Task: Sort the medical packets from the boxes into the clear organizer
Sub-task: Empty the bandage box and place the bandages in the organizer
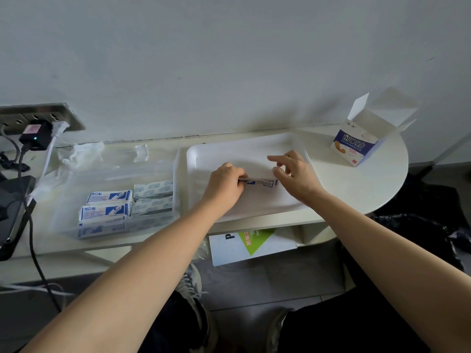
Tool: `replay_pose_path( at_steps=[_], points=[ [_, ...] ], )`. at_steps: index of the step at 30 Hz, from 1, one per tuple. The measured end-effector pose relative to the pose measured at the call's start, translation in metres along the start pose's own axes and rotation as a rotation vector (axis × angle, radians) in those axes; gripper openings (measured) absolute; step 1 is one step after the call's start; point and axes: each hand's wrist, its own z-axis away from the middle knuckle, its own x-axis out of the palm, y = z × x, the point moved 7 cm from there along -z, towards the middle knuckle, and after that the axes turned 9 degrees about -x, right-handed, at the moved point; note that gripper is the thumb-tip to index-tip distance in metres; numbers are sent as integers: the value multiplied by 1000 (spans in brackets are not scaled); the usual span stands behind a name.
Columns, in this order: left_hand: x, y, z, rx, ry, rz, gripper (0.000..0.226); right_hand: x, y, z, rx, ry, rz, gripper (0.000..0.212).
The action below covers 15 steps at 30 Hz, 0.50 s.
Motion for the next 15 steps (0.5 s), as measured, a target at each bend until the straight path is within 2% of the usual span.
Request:
replay_pose_path(
  at_steps=[3,6,9,15],
  points=[
    [1,-1,-1,-17,2,-2,26,0,-7,2,-97,-22,-11,36],
    [4,-1,-1,-24,-4,10,26,10,-5,4,-144,-79,-5,22],
    [4,0,-1,-33,-18,28,23,10,-3,3,-100,-32,-17,10],
    [5,2,1,-24,-43,29,24,7,-7,4,-48,-38,-93,11]
  ],
)
